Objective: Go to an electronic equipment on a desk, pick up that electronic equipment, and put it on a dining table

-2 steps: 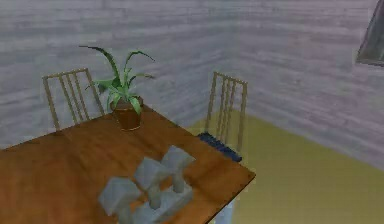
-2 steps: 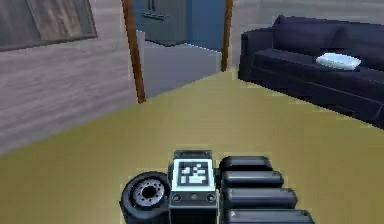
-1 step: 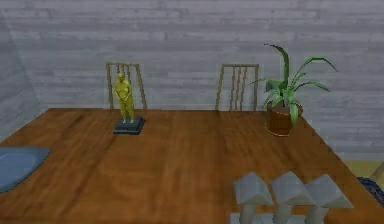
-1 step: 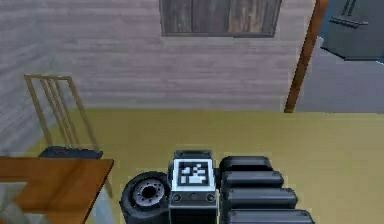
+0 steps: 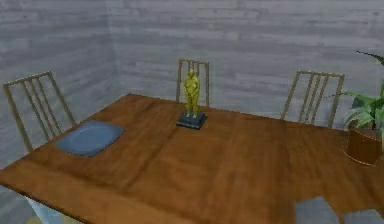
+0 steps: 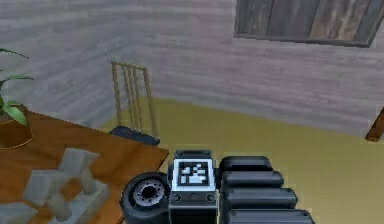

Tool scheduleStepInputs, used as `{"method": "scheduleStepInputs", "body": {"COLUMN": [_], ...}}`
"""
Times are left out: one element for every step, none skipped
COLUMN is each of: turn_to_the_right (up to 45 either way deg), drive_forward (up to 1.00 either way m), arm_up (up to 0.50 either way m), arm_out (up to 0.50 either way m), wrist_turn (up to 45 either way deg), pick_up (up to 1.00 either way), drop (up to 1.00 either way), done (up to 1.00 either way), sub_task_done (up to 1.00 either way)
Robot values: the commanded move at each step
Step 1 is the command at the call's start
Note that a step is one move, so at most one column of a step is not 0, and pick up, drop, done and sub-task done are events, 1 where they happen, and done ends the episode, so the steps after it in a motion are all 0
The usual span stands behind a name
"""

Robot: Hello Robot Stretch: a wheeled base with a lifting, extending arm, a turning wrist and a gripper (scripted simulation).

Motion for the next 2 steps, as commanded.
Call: {"method": "scheduleStepInputs", "body": {"turn_to_the_right": [0.0,-45.0], "drive_forward": [0.10,0.00], "arm_up": [0.00,0.00], "arm_out": [0.00,0.00], "wrist_turn": [0.0,0.0], "pick_up": [0.00,0.00], "drop": [0.00,0.00], "done": [0.00,0.00], "sub_task_done": [0.00,0.00]}}
